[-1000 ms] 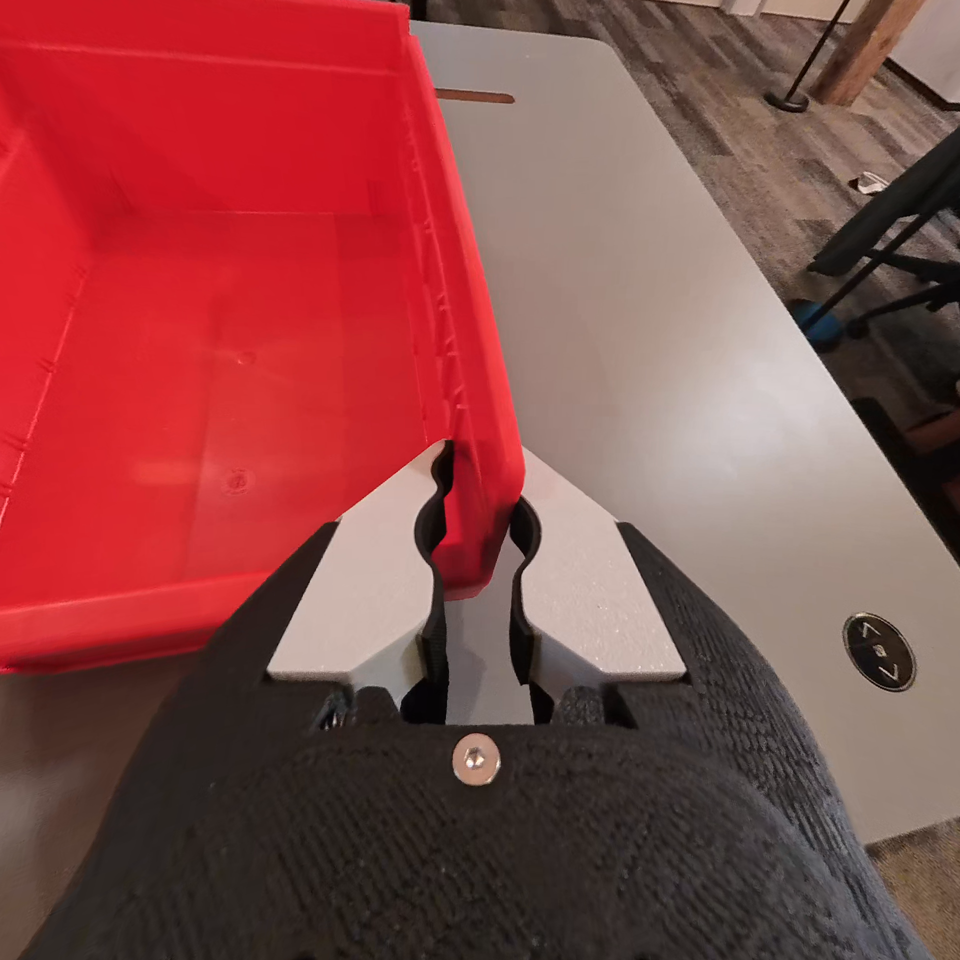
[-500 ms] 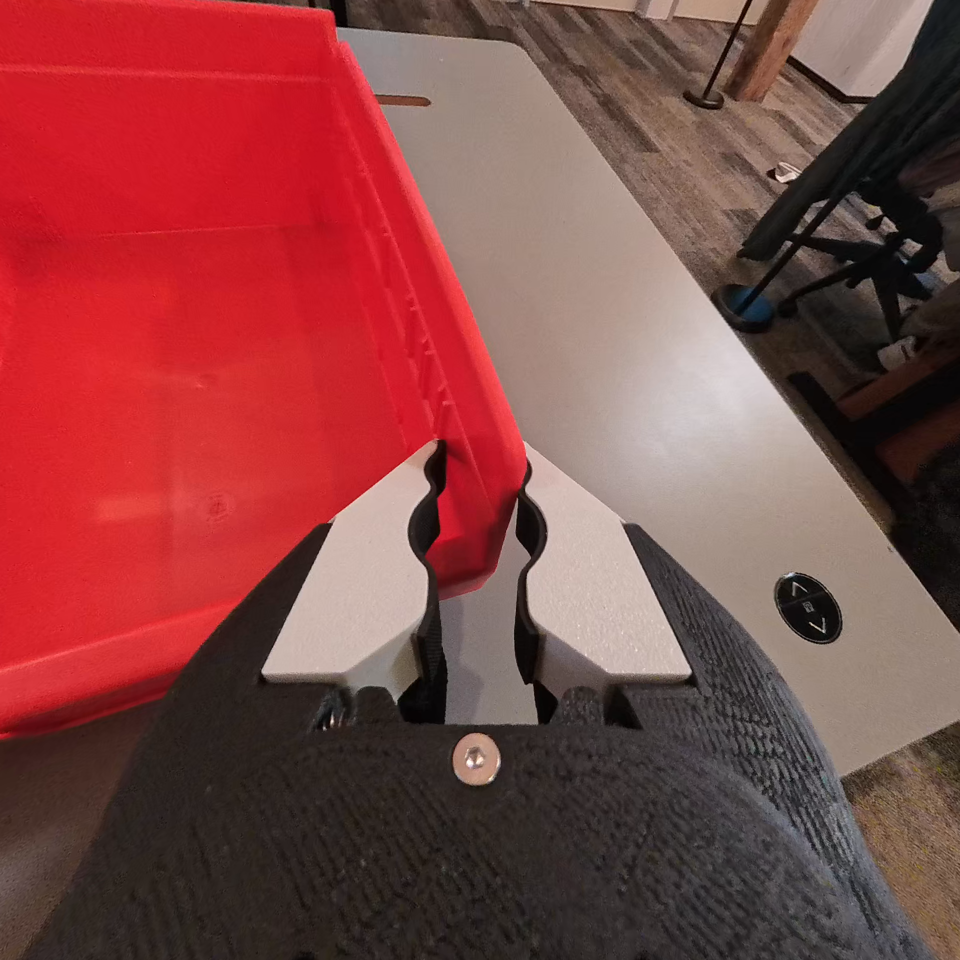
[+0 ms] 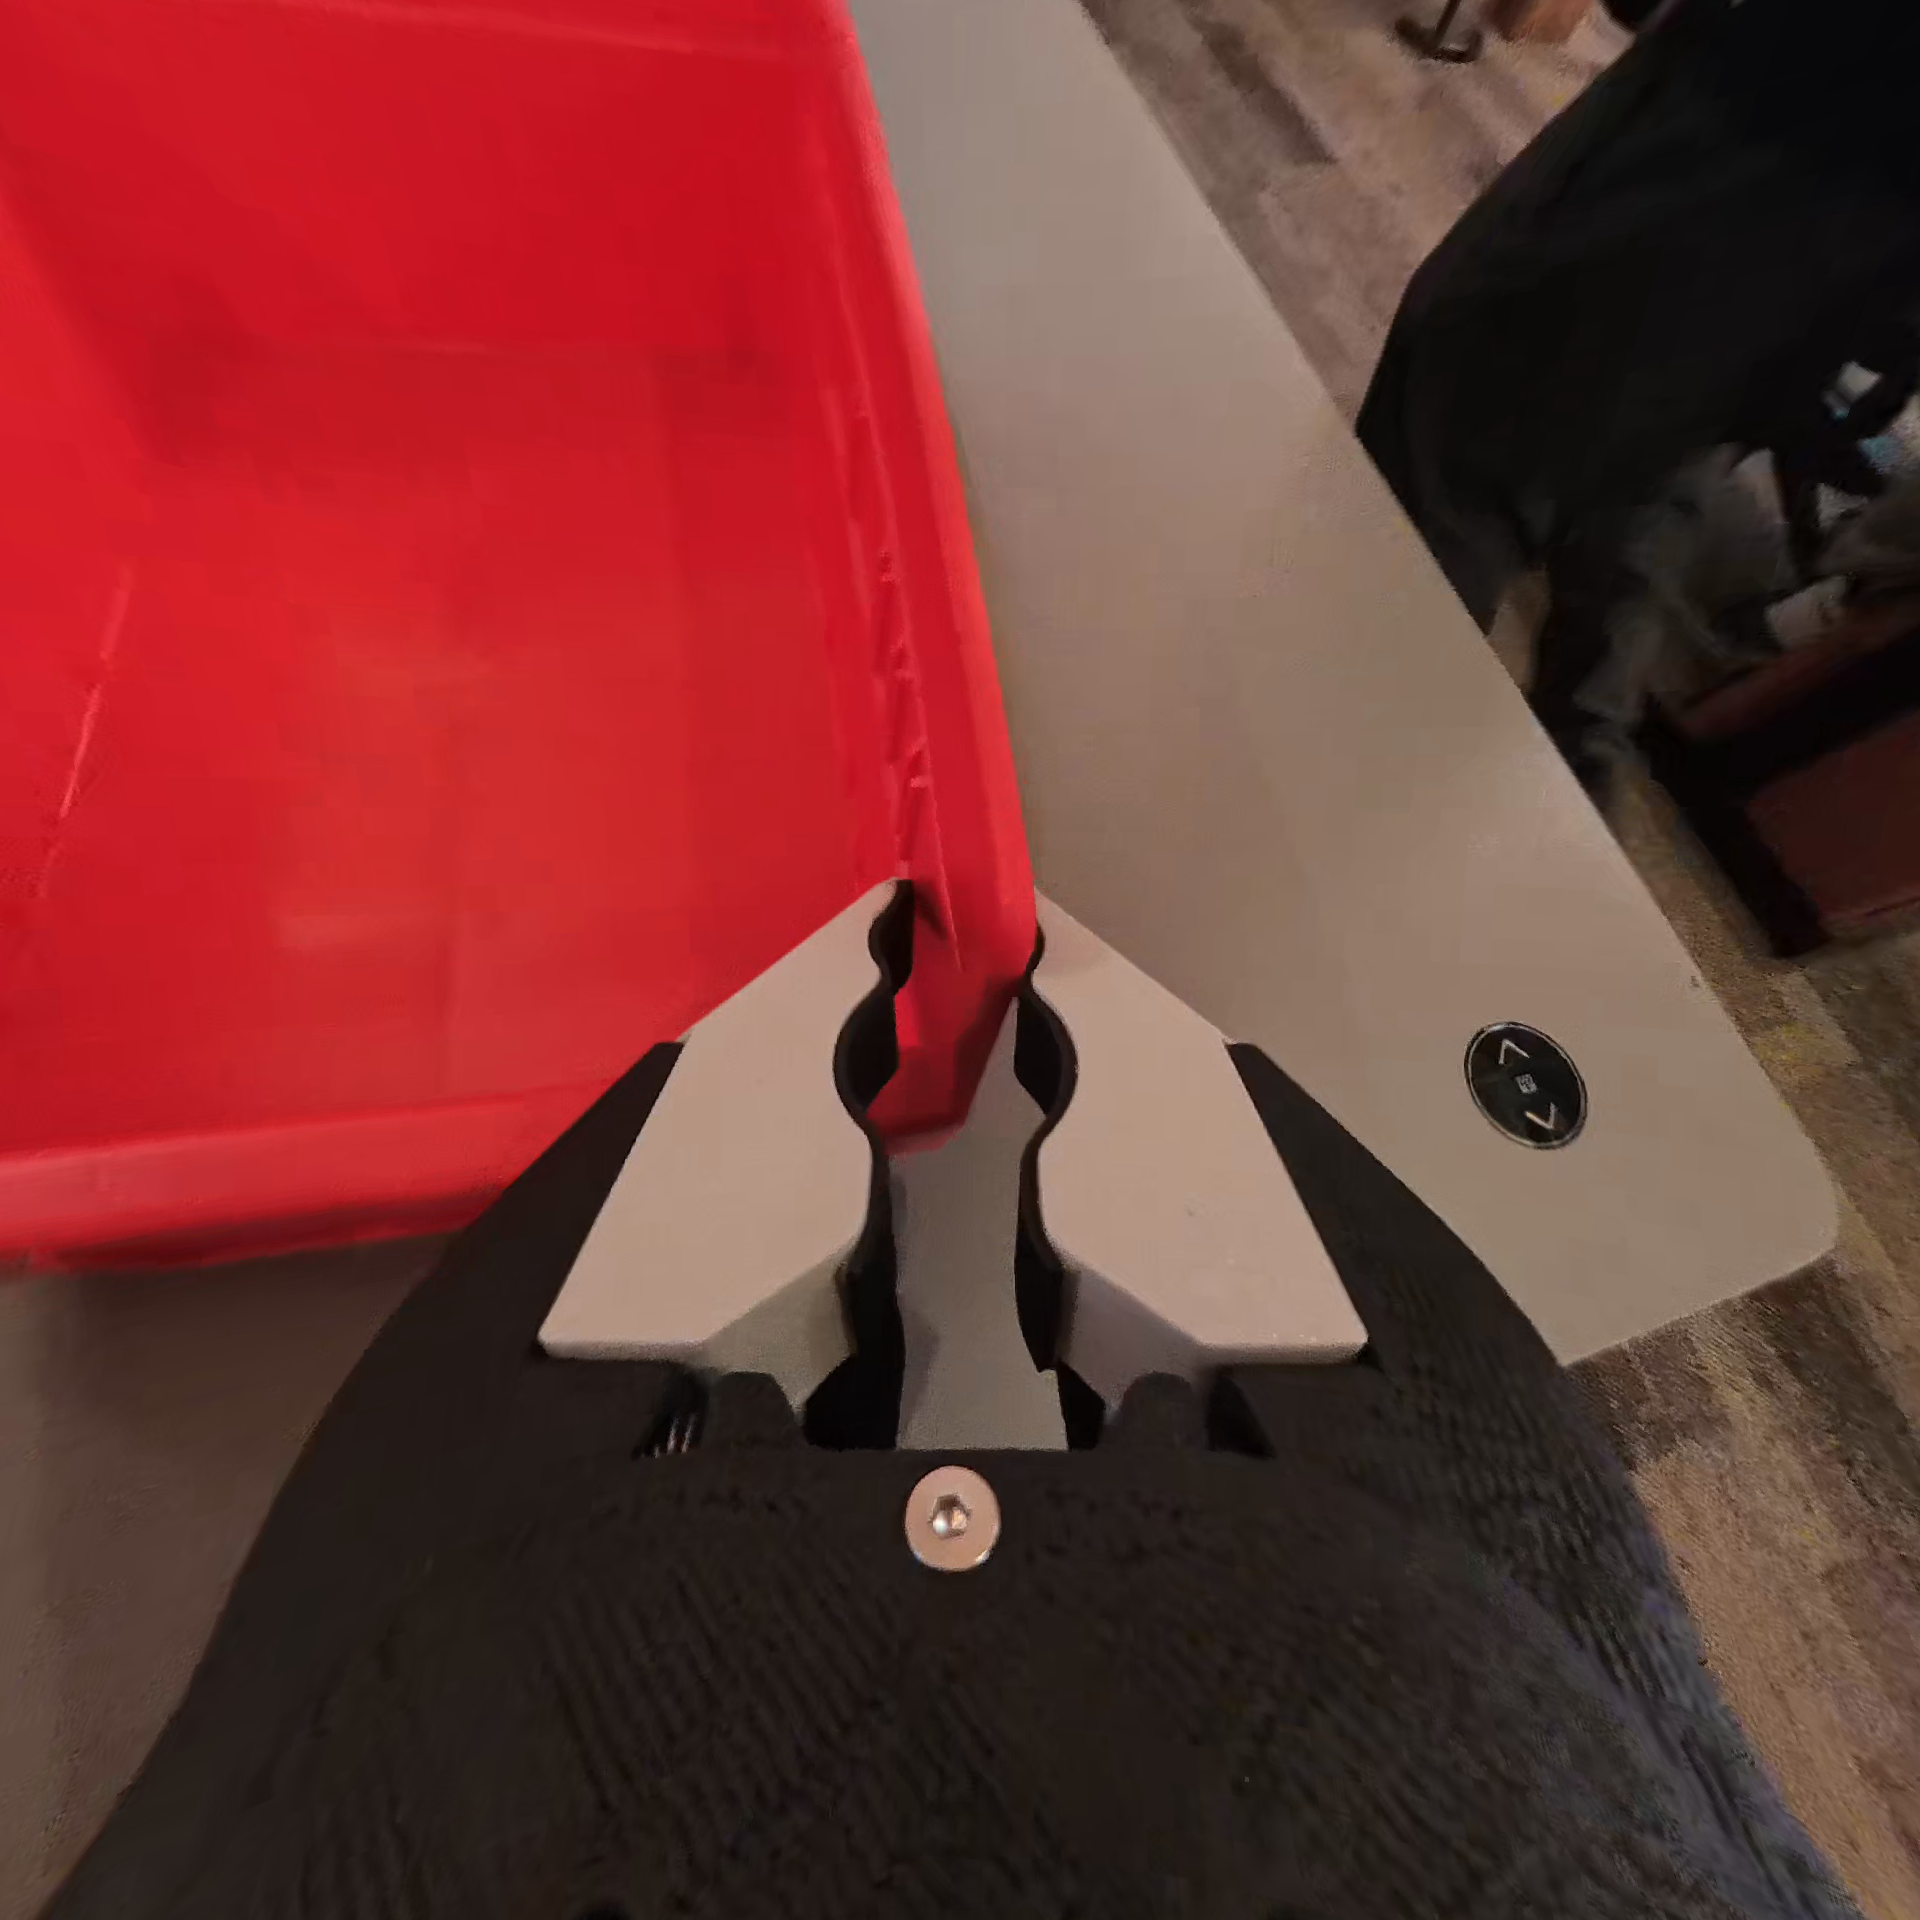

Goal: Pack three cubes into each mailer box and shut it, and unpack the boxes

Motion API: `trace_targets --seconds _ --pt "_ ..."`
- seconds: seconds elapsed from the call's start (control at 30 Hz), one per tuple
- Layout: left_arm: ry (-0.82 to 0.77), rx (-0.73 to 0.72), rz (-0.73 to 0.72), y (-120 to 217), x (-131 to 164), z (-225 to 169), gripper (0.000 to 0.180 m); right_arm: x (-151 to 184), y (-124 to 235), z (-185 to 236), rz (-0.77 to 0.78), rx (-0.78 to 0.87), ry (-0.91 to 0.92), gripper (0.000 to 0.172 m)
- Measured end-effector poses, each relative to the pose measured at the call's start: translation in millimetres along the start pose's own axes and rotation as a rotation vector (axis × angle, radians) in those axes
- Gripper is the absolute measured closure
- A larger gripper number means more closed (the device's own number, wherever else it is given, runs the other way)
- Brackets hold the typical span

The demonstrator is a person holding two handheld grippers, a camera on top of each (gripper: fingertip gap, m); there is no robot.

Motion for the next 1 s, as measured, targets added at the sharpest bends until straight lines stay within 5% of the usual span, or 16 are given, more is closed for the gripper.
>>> trace_targets --seconds 0.13,0.27,0.33,0.5,0.6,0.73,0.87,1.0 --pt "0.008 0.003 0.037 5 0 -2 0.169 -7 20 -6 -0.063 0.073 0.006 0.141" --pt "-0.012 -0.229 -0.091 29 -17 10 0.104 -27 53 -17 -0.274 0.152 -0.021 0.134" --pt "-0.003 -0.236 -0.200 43 -29 9 0.089 -43 75 -6 -0.460 0.119 -0.025 0.133" --pt "-0.061 -0.145 -0.516 72 -54 -13 0.091 -71 145 95 -0.952 -0.481 0.047 0.133" --pt "-0.084 0.005 -0.649 72 -63 -35 0.081 -63 168 156 -1.100 -0.758 0.103 0.130" --pt "0.028 0.473 -0.694 61 -70 -74 0.047 -35 168 223 -1.202 -1.000 0.138 0.123" --pt "-0.014 0.557 -0.717 53 -73 -84 0.052 -13 144 250 -1.253 -0.887 0.226 0.118" --pt "-0.255 0.510 -0.648 36 -98 -89 0.053 -16 150 242 -1.370 -0.658 0.239 0.131"
Point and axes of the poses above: each gripper's, where its closed fingertips meet, y back along the fingers, x out of its underside, z = x × y across the jaws, the point moved 7 cm from there along y, back along the fingers, and after that the axes turned 8 degrees about x, right-handed, at the moved point
